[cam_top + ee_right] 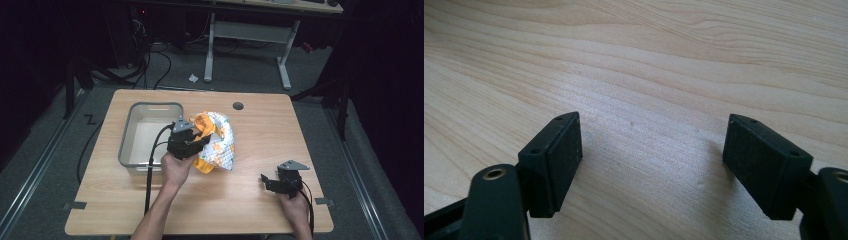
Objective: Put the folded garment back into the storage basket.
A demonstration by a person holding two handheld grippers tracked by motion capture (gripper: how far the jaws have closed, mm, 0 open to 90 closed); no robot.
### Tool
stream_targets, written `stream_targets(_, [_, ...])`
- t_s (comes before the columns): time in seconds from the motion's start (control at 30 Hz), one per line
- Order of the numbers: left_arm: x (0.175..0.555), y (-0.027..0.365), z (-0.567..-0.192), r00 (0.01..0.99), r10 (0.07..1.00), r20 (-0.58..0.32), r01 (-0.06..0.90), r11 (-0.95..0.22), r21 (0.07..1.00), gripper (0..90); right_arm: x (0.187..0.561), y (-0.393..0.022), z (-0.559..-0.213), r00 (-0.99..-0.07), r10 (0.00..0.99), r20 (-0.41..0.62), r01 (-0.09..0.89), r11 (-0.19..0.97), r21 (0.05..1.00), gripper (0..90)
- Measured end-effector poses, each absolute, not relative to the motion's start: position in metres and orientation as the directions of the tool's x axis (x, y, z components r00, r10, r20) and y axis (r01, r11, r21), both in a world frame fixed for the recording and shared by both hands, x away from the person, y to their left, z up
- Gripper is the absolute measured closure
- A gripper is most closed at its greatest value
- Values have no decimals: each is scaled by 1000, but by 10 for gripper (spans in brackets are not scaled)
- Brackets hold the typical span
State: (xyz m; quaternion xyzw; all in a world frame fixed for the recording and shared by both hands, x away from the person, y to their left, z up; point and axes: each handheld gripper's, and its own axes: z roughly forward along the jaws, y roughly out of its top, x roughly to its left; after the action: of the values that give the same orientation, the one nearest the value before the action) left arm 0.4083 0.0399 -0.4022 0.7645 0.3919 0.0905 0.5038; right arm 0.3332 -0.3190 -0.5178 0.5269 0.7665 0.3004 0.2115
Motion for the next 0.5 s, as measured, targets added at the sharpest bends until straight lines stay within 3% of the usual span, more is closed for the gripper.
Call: stream_targets(0.5, [410, 64, -387, 670, 688, -279, 504, -144, 852, 733, 333, -319, -518, -357, 934, -8, 680, 265, 684, 238])
